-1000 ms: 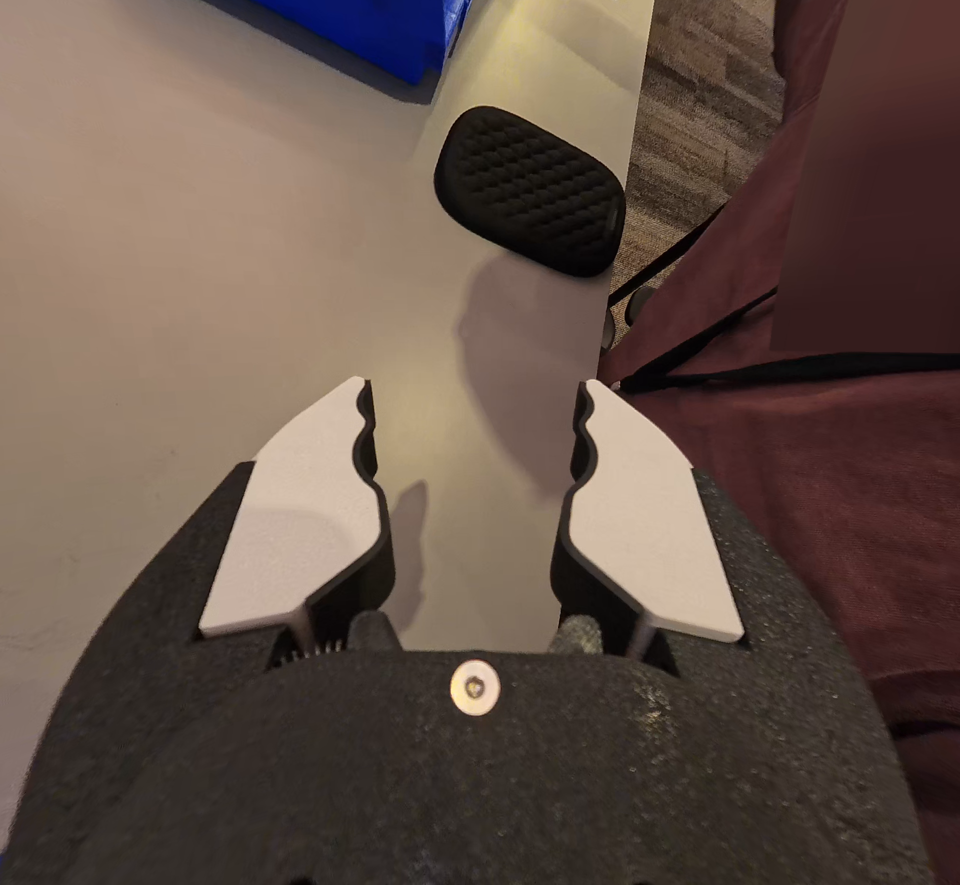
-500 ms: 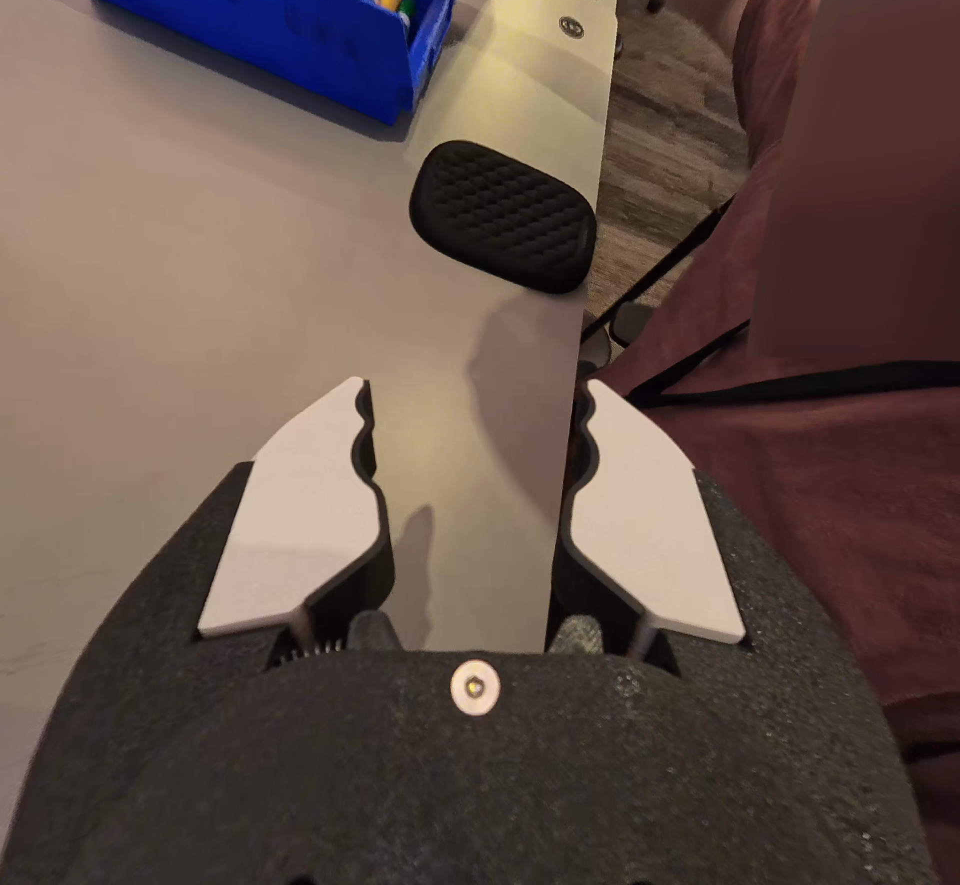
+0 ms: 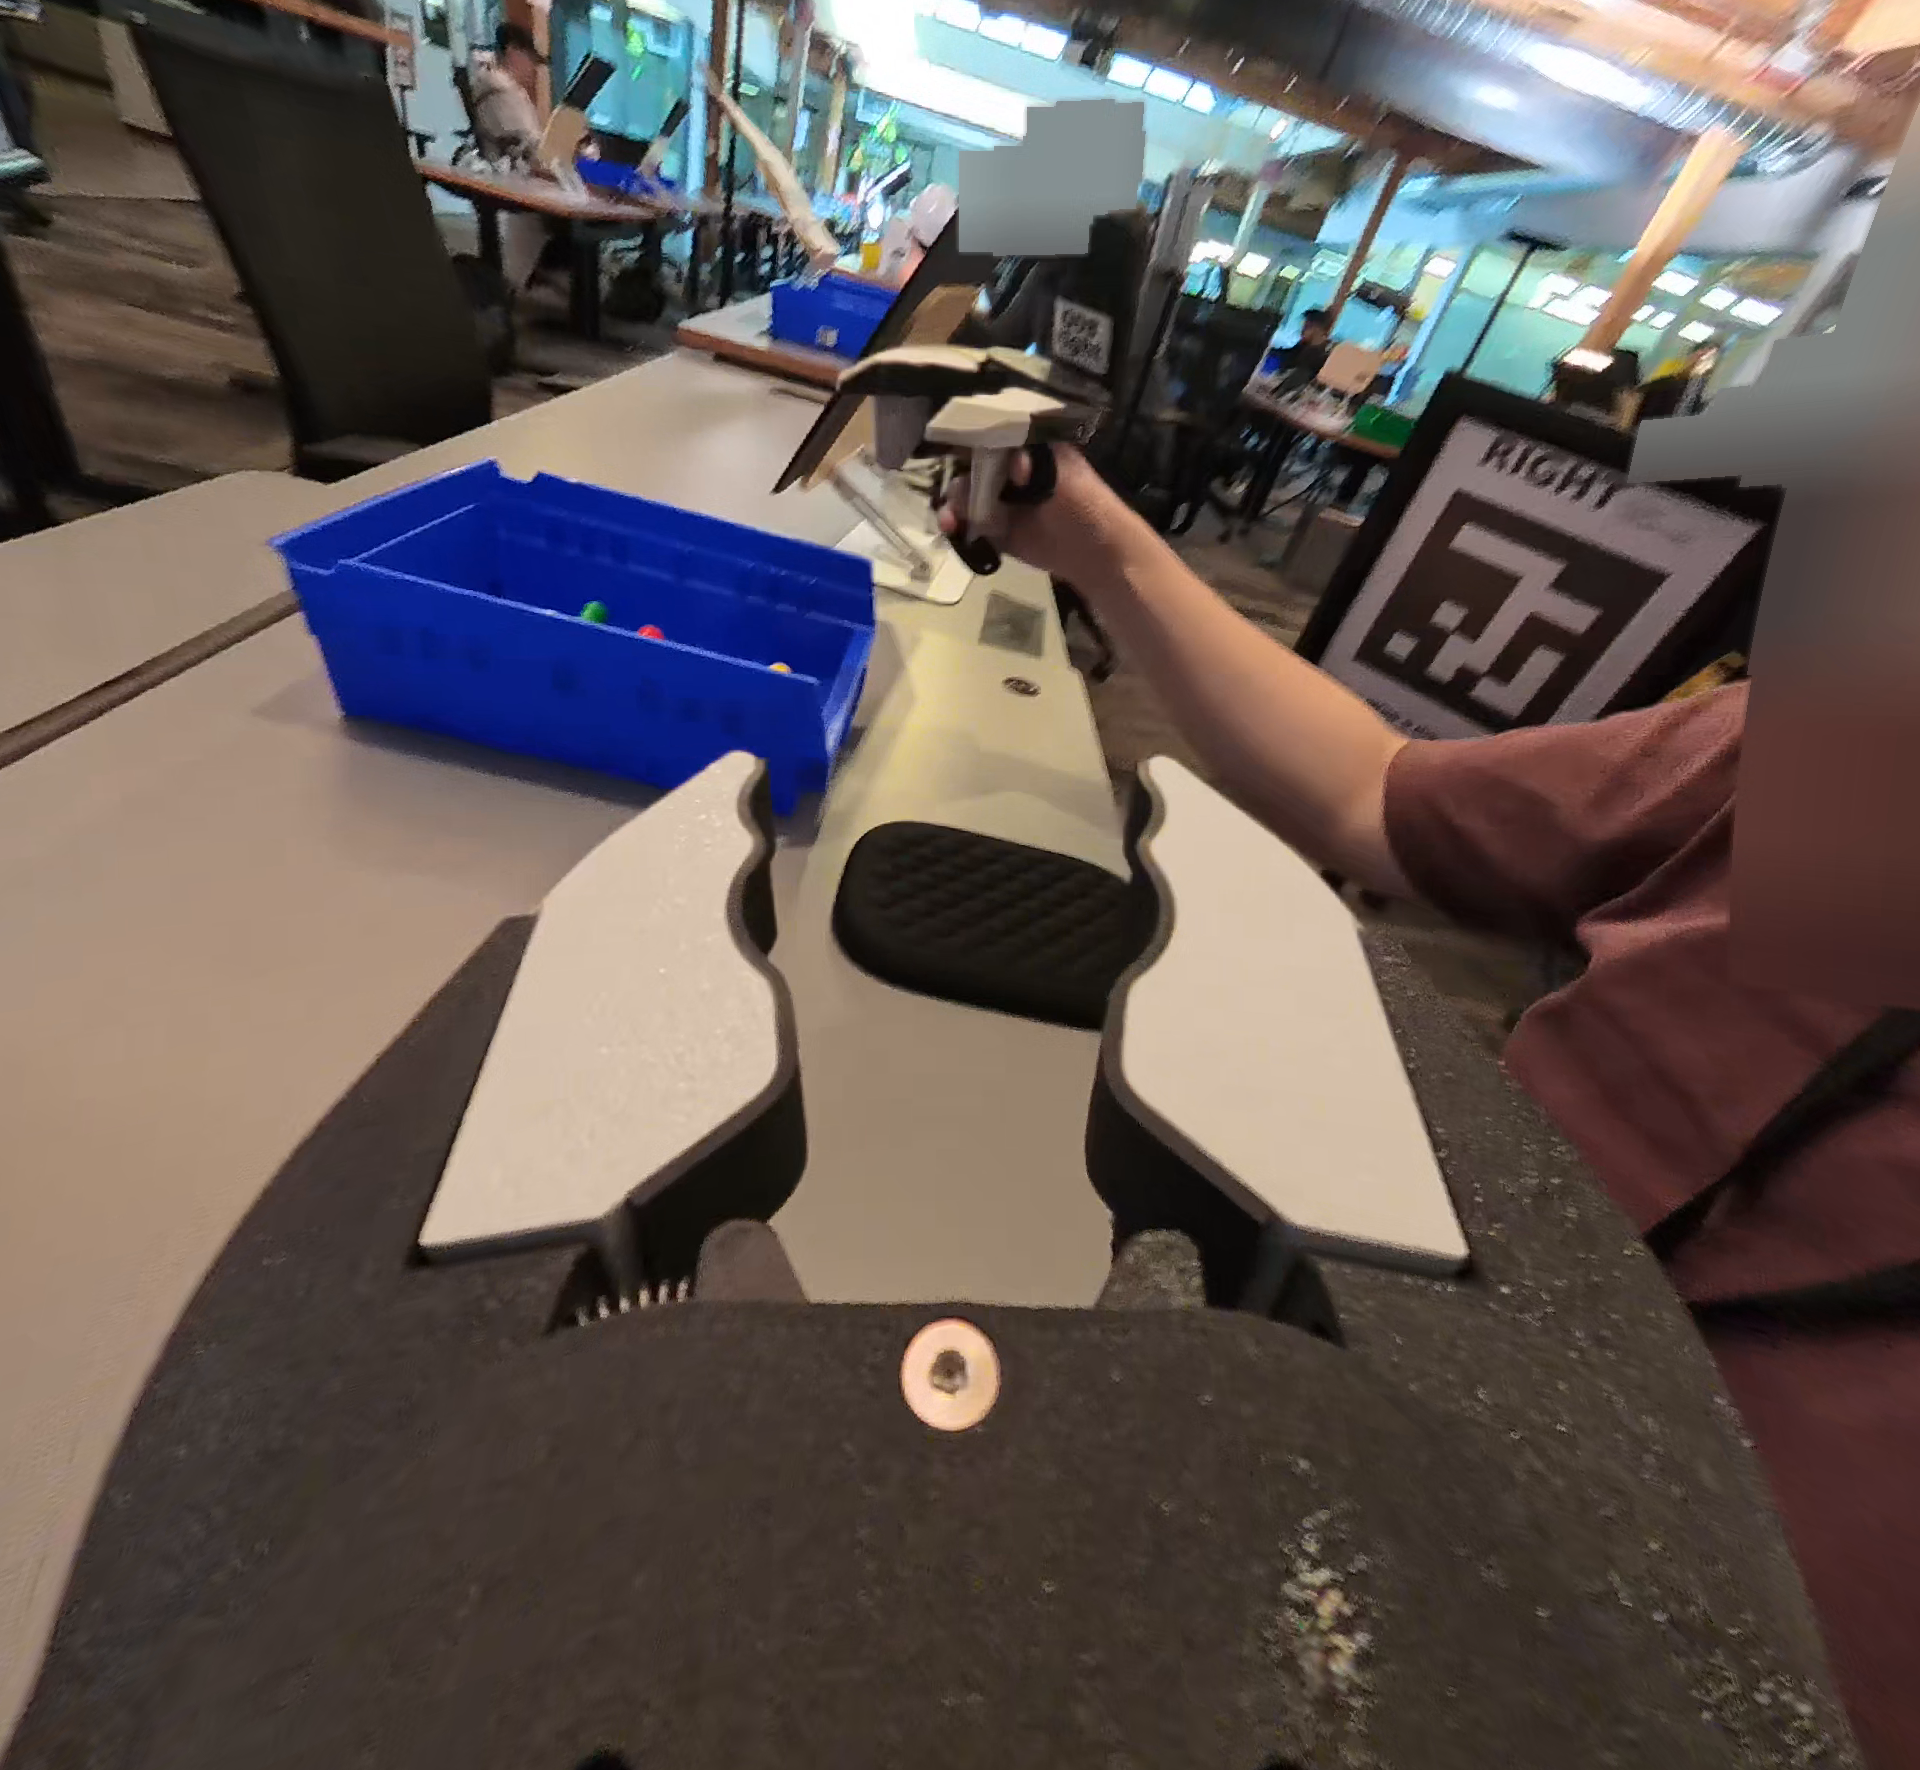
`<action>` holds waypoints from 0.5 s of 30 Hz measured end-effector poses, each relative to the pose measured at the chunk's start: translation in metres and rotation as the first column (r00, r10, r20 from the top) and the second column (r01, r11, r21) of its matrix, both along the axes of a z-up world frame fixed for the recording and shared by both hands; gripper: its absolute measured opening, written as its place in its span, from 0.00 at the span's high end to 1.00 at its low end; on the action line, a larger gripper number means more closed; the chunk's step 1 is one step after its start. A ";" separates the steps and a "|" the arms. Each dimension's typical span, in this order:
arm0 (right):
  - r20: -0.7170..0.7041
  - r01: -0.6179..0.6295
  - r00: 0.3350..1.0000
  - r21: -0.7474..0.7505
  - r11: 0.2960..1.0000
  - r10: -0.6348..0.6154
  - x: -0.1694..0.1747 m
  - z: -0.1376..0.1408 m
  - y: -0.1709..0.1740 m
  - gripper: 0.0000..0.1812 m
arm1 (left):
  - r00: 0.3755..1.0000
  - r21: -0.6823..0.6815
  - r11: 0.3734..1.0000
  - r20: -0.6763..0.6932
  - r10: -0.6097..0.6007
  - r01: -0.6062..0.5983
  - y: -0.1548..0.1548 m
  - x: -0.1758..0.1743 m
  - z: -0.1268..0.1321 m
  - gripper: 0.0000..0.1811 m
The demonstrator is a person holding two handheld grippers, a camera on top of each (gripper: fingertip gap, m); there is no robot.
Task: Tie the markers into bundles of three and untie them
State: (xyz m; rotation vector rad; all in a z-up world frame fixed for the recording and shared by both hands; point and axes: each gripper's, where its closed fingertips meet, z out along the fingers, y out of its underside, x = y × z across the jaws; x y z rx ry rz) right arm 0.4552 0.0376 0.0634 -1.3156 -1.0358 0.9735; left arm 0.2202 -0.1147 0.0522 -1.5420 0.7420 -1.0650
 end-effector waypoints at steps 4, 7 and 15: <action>-0.199 -0.190 0.962 0.011 0.982 0.189 0.004 0.035 -0.018 0.86 | 0.999 -0.001 0.999 0.022 -0.036 0.036 -0.011 0.006 -0.005 0.66; -0.078 -0.120 0.990 -0.050 0.991 0.116 0.005 0.015 0.010 1.00 | 0.997 0.029 1.000 -0.073 -0.006 0.008 -0.013 0.001 -0.014 0.67; 0.763 0.105 0.646 -0.079 0.991 -0.007 0.048 -0.146 0.053 0.99 | 0.979 0.013 1.000 -0.200 0.030 -0.028 -0.015 -0.025 -0.022 0.78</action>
